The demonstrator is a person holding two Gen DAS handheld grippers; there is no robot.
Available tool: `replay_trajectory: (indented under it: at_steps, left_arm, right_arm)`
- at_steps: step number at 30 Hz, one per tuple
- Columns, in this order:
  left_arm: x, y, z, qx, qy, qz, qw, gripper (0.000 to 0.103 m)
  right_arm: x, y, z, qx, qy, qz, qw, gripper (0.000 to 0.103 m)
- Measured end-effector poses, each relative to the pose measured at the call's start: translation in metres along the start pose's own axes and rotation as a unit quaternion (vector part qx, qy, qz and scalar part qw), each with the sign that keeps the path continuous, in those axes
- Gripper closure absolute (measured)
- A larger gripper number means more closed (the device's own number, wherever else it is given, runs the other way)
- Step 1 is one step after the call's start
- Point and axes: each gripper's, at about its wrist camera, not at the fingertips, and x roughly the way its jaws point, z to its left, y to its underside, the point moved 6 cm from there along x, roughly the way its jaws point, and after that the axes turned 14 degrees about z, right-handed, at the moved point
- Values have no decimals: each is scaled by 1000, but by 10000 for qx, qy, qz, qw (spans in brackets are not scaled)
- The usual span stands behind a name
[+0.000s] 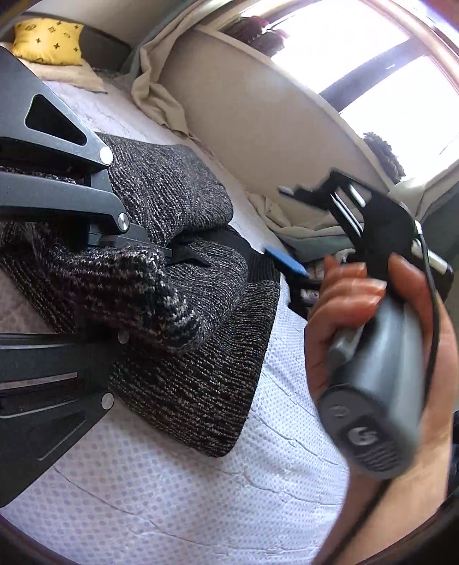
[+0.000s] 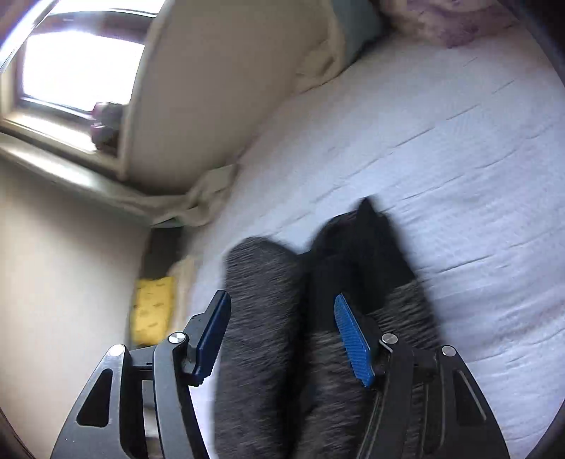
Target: Fold large clothes
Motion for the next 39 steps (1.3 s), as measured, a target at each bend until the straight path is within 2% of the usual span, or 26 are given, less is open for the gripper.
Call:
replay_trajectory:
  at_steps: [2,5,11,13,14,15,16,18,19,24,27,30,33,36,37,38,39]
  left_arm:
    - [-2,2,-5,75,-57,-26,10000,80]
    - [-6,4,-6,113,-55,-43,9999,80]
    - [-6,5,-10,242,-71,-73,9997,80]
    - [-7,5,-16,255,-63,-66,9996,80]
    - [-8,5,-17,248,-69,-62,9996,80]
    - [-9,5,-18,254,-68,-59,9996,80]
    - [-11,5,-20,263,-68,-49,9996,80]
    - [-10,6,-20,287,-71,-33,9996,80]
    - [-9,6,-20,297,-85,-23,9995,80]
    - [-19,-9,-23,331,-115,-126,9993,80]
    - [-27,-24,-29,285,18,-226,9993,80]
    - [-22,-32,-40,239,272,-164,9992,80]
    - [-13,-32,-51,270,446,-28,9986,80]
    - [-8,-30,-52,318,383,37,9988,80]
    - [-8,-30,-50,293,428,49,9986,80]
    - [-9,-30,-49,274,456,48,9986,80]
    - [-10,-30,-48,254,458,43,9986,80]
  right_arm:
    - [19,3,-1,126,-79,426,9990,43]
    - [59,13,-16,385,50,1039,9938,44]
    - [79,15,-13,56,325,1174,9925,46]
    - [84,14,-4,-86,396,1230,9916,58]
    - [89,15,1,-152,227,1335,9907,65]
    - [93,17,2,-177,203,1377,9901,65]
    - [97,18,4,-259,284,1376,9897,66]
    - [100,17,4,-309,365,1344,9898,81]
    - [98,17,1,-268,326,1281,9909,84]
    - [59,14,15,-451,57,760,9961,92]
    - [29,13,26,-614,234,442,9969,95]
    - [11,12,24,-736,639,235,9950,98]
    - [12,13,-2,-554,1107,287,9919,98]
    - [23,18,-40,-113,1458,557,9877,102]
    - [21,20,-45,-44,1472,546,9876,103]
    - [13,21,-49,70,1277,541,9903,103]
    - [7,21,-50,150,1162,534,9917,94]
